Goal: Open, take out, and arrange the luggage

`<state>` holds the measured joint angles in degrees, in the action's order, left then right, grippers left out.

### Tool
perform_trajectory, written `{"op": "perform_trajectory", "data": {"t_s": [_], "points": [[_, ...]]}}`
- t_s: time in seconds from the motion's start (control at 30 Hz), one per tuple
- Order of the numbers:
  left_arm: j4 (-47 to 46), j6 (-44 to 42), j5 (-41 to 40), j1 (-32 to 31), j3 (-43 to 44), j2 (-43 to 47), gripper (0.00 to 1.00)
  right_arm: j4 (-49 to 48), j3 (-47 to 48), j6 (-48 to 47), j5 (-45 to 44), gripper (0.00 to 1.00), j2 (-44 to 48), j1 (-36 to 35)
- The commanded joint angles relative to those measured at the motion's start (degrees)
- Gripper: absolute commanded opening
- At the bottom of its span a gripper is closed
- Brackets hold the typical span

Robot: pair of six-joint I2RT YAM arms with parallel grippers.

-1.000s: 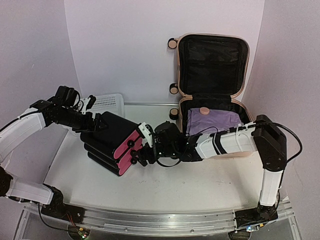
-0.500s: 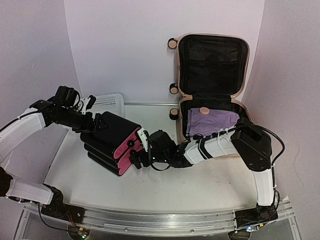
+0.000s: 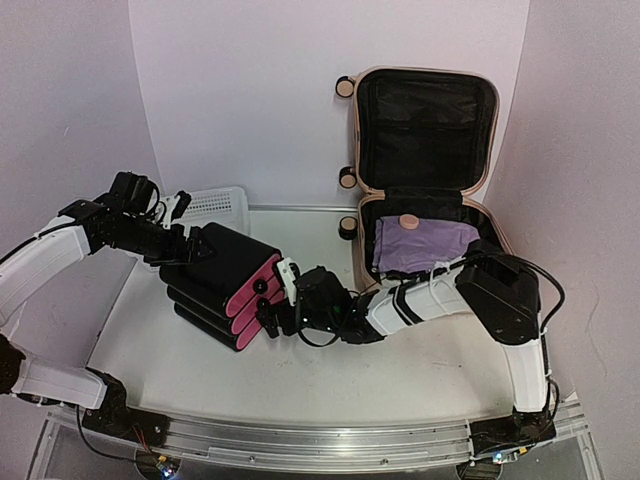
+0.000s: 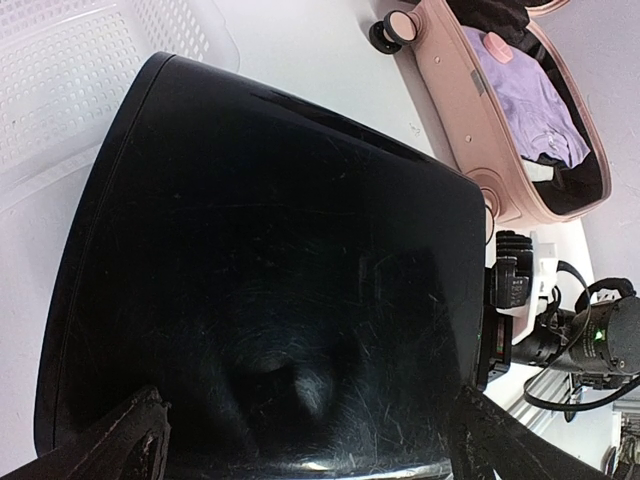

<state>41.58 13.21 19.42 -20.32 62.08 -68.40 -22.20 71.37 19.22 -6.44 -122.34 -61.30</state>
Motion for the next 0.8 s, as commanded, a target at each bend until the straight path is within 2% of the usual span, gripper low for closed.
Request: {"op": "perform_trajectory", "data": {"t_s": [0.0,0.17,0.3,0.43,0.53,0.77], "points": [[5.99,0.86,0.37,-0.16,-1.94,-0.31,0.98,-3.48,-3.22,-0.16,-1.01,0.98,5.81,0.03],[5.97,0.82,0.37,-0.16,-1.79,-0.59,0.98,-1.99,-6.39,-2.10,1.10,0.98,9.54,-0.02],[6.03,0.76,0.26,-0.17,-1.91,-0.42,0.98,-1.16,-6.96,-5.09,3.98,0.93,12.41,-0.11],[6.02,0.76,0.31,-0.16,-1.89,-0.63,0.98,-0.03,-4.78,-7.06,7.79,0.90,13.28,-0.12],[5.97,0.83,0.44,-0.16,-1.64,-0.81,0.98,0.23,-2.69,-7.36,7.55,0.88,12.33,-0.07],[6.02,0.94,0.40,-0.16,-1.77,-0.10,0.98,0.87,3.08,-7.14,6.73,0.71,8.85,-0.09]]}}
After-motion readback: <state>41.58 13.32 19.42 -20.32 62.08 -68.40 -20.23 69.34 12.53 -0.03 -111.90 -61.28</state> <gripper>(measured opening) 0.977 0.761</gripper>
